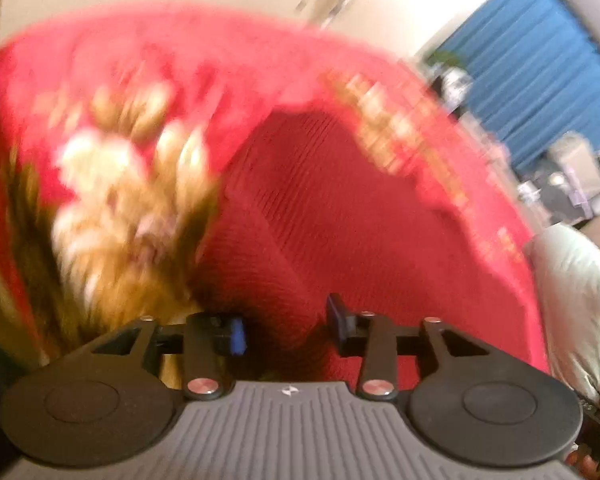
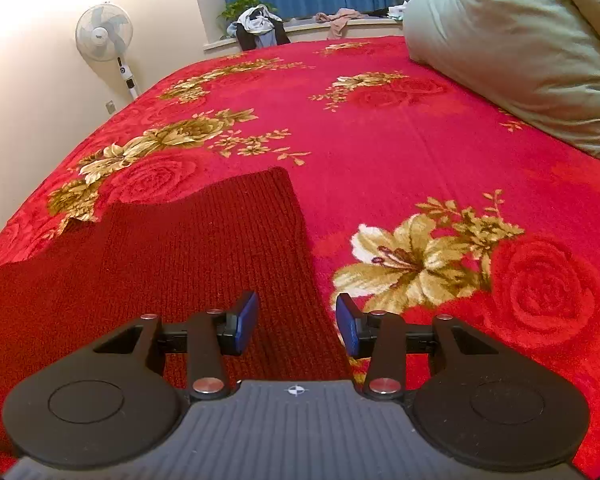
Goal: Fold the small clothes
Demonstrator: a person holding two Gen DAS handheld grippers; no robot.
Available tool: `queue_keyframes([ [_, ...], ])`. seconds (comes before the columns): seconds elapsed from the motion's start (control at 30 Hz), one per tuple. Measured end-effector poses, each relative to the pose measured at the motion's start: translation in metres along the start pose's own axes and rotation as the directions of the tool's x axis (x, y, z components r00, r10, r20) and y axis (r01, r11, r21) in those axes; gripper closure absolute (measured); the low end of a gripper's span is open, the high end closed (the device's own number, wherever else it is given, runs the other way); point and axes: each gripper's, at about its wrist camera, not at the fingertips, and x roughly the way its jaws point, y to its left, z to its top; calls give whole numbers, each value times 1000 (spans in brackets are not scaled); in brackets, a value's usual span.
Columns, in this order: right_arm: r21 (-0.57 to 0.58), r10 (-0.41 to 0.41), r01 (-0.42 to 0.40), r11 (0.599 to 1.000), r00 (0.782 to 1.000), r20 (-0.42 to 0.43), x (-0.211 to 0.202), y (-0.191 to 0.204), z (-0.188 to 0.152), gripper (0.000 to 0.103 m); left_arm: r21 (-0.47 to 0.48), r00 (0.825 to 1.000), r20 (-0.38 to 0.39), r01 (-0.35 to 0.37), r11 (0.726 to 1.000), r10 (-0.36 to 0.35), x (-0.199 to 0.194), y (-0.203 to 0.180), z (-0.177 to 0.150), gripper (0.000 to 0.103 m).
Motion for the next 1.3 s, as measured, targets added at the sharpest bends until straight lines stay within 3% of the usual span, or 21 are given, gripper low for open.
queue_keyframes([
  [0.07,-1,-1,1,1000,1000,5,0,0,0,58,-86,999,-45,11,996,-15,6,13,-5,50],
  [0.3,-7,-6,6,1000,1000,-1,2,1,-3,58,-169,999,-27,29,985,-34,12,25,5,50],
  [0.37,-10,-9,9,1000,1000,-5,3,1,-3,58,-178,999,-21,22,984,-26,15,25,8,57],
  [0.47,-15,-15,15,1000,1000,-12,5,0,-4,58,-143,1000,-9,15,990,-16,14,23,10,75],
  [0.57,-20,-25,25,999,1000,-11,7,-1,-6,58,-50,1000,25,-2,999,4,7,11,12,85],
  [0.67,-27,-38,37,999,999,-13,9,-2,-8,58,71,994,105,-26,997,18,-15,-7,13,87],
  [0.73,-27,-36,36,999,999,-11,9,-2,-8,58,112,985,169,-9,994,-10,-36,-16,19,87],
  [0.8,-25,-33,33,999,999,-6,9,-3,-8,58,148,980,192,27,989,-55,-56,-24,33,87],
  [0.87,-22,-27,27,999,1000,1,9,-4,-6,58,189,979,198,17,982,-55,-73,-33,44,88],
  [0.97,-11,-17,17,1000,1000,11,7,-5,-2,58,217,971,237,-42,975,-11,-89,-39,54,88],
  [1.03,-5,-6,6,1000,1000,22,2,-6,0,58,198,969,242,-105,974,55,-87,-31,57,88],
  [1.13,7,9,-9,1000,999,36,-4,-9,3,58,158,973,137,-209,965,188,-63,-18,56,88],
  [1.17,15,9,-9,1000,999,35,-4,-10,4,58,174,966,127,-244,954,224,-58,-22,54,88],
  [1.23,33,6,-6,999,1000,28,-3,-13,6,58,268,947,199,-300,915,252,-60,-48,45,88],
  [1.3,56,9,-11,998,1000,27,-4,-17,9,58,373,933,283,-319,871,221,-65,-89,36,88],
])
